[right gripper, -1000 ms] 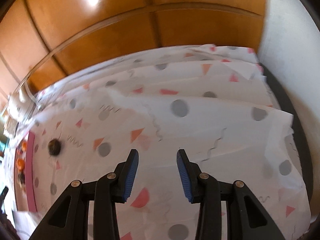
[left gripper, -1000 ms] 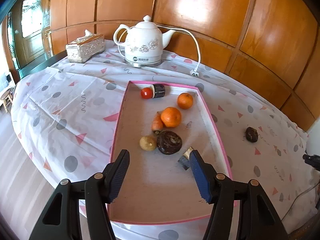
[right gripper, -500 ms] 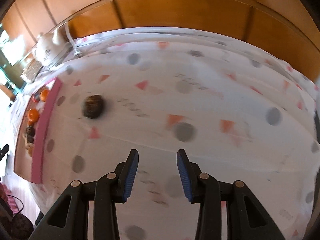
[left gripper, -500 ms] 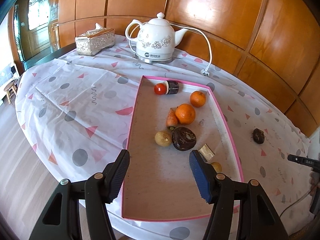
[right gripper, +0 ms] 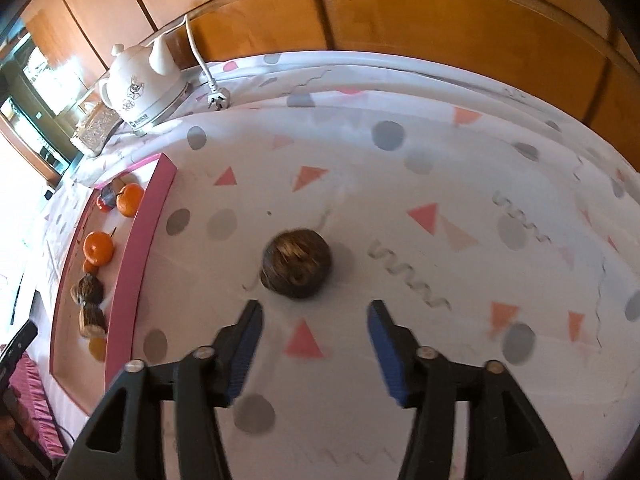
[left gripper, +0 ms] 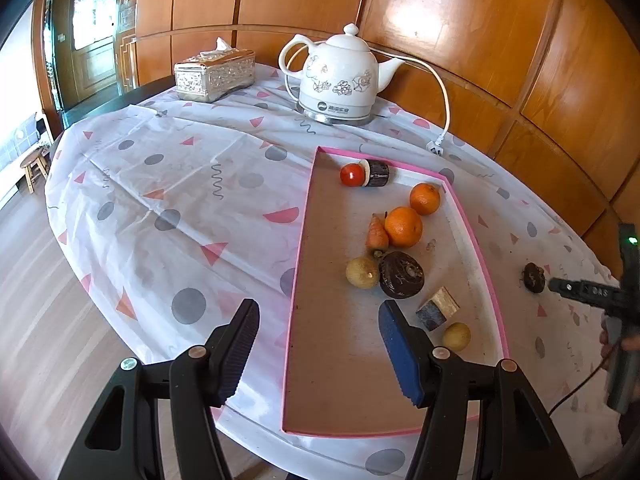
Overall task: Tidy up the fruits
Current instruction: 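Move the right tool down toward the dark brown tuber, then close the right tool on the dark tuber and lift it, then carry the tuber into the pink tray and open the right tool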
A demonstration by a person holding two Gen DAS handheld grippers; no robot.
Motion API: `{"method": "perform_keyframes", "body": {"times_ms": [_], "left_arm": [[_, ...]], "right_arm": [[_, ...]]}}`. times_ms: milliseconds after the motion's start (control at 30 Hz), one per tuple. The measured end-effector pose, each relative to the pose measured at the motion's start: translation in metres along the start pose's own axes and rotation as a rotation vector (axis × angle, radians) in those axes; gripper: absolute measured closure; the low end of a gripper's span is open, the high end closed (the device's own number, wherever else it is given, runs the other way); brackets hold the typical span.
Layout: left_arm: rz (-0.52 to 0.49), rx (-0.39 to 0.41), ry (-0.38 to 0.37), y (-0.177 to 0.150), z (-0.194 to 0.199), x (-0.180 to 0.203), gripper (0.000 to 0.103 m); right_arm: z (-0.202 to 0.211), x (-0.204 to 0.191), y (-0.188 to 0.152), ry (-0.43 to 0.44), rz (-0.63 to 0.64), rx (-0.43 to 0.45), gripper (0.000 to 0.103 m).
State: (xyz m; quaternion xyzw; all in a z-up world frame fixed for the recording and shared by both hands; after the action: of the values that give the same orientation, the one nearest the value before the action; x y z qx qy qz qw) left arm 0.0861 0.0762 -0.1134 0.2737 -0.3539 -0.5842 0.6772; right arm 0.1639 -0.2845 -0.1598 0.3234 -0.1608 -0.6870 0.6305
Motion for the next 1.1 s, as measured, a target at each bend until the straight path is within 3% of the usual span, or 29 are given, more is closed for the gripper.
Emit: {"method": "perform_keyframes", "body": {"times_ms": [267, 300, 333, 400, 600, 967, 1100], "left_arm": [[-0.007, -0.017, 0.006, -0.005, -0.001, -0.002, 0.039], [-0.008, -0.017, 0.007, -0.005, -0.001, -0.003, 0.039], [-0.009, -0.015, 0.01, -0.006, -0.001, -0.003, 0.039], [-0.008, -0.014, 0.011, -0.005, -0.001, -0.003, 0.039], [-0.022, 0.001, 0.007, -0.003, 0.001, 0.002, 0.039], [-0.023, 0.032, -0.004, 0.001, 0.011, 0.006, 0.035], [0.001, 0.052, 0.006, 0.005, 0.016, -0.001, 0.028]], "right_arm": [[-0.046, -0.015, 0.005, -0.055, 0.043, -0.063, 0.039], [-0.051, -0.015, 0.004, -0.066, 0.051, -0.07, 0.042], [-0.054, -0.015, 0.004, -0.084, 0.067, -0.066, 0.052], [-0.054, -0.017, 0.005, -0.1, 0.093, -0.06, 0.052], [-0.038, -0.051, -0.009, -0.002, 0.157, -0.065, 0.052], [0.025, -0.153, -0.022, 0.243, 0.256, 0.029, 0.052], [0.033, -0.191, -0.032, 0.318, 0.302, 0.016, 0.052]]}}
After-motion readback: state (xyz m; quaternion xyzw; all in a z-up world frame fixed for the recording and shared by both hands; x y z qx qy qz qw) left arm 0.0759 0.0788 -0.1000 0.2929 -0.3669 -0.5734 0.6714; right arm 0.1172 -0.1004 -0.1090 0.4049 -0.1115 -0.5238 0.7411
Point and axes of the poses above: each gripper's, at about its wrist camera, not at the fingertips, and z roughly against the way its jaws point, x to its right, y to its top, the point moved 10 cm from there along -z, roughly the way its jaws point, and after that the axes turned 13 degrees about x, right-handed, at the moved point
